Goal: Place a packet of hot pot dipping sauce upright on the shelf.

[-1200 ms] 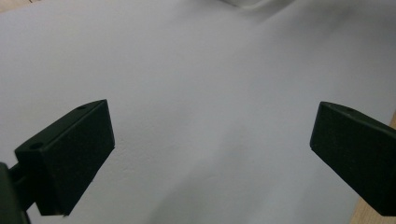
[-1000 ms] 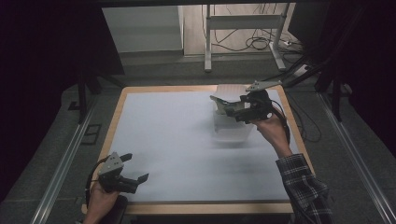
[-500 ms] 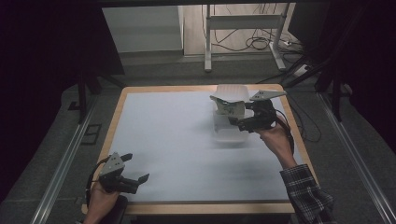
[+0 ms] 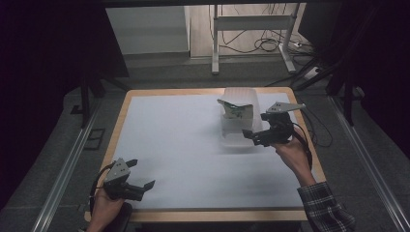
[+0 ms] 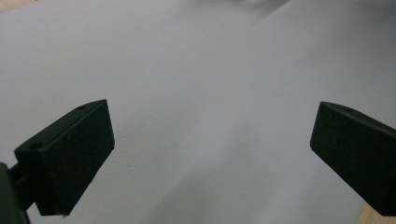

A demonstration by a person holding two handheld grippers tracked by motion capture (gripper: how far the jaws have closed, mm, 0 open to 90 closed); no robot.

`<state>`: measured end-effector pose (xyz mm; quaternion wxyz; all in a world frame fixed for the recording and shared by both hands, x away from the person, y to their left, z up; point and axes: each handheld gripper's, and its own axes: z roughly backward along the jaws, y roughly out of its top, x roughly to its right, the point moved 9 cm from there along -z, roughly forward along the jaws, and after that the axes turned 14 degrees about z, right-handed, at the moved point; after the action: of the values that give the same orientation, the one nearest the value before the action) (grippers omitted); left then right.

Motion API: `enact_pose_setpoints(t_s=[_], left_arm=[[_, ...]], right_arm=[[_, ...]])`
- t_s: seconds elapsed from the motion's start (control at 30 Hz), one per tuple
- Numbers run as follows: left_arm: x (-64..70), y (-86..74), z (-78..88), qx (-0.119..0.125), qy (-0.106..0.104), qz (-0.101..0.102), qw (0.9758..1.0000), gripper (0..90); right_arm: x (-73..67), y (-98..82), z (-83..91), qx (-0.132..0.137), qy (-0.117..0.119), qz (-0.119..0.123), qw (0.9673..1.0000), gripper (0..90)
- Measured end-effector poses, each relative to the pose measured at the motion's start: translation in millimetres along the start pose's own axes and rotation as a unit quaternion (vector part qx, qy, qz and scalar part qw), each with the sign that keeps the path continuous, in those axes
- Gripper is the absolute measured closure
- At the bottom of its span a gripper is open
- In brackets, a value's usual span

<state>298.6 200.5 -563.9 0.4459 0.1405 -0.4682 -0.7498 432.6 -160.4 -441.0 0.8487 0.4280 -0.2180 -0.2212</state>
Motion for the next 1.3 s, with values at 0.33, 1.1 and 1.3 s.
enact_pose_setpoints(t_s=[0.33, 1.1, 1.3], left_arm=[[0.2, -0.3, -0.4, -0.002, 0.001, -0.002, 1.0, 0.0], [1.3, -1.3, -2.0, -0.006, 0.002, -0.005, 1.0, 0.0], [1.3, -1.5, -2.0, -0.007, 0.002, -0.006, 1.0, 0.0]], right_arm=[[-11.3, -13.8, 8.1, 0.001, -0.006, 0.007, 1.0, 0.3], [-31.8, -46.2, 24.3, 0.001, -0.007, -0.008, 0.9999, 0.0], [-36.4, -55.0, 28.0, 0.002, -0.007, -0.011, 0.9999, 0.0]])
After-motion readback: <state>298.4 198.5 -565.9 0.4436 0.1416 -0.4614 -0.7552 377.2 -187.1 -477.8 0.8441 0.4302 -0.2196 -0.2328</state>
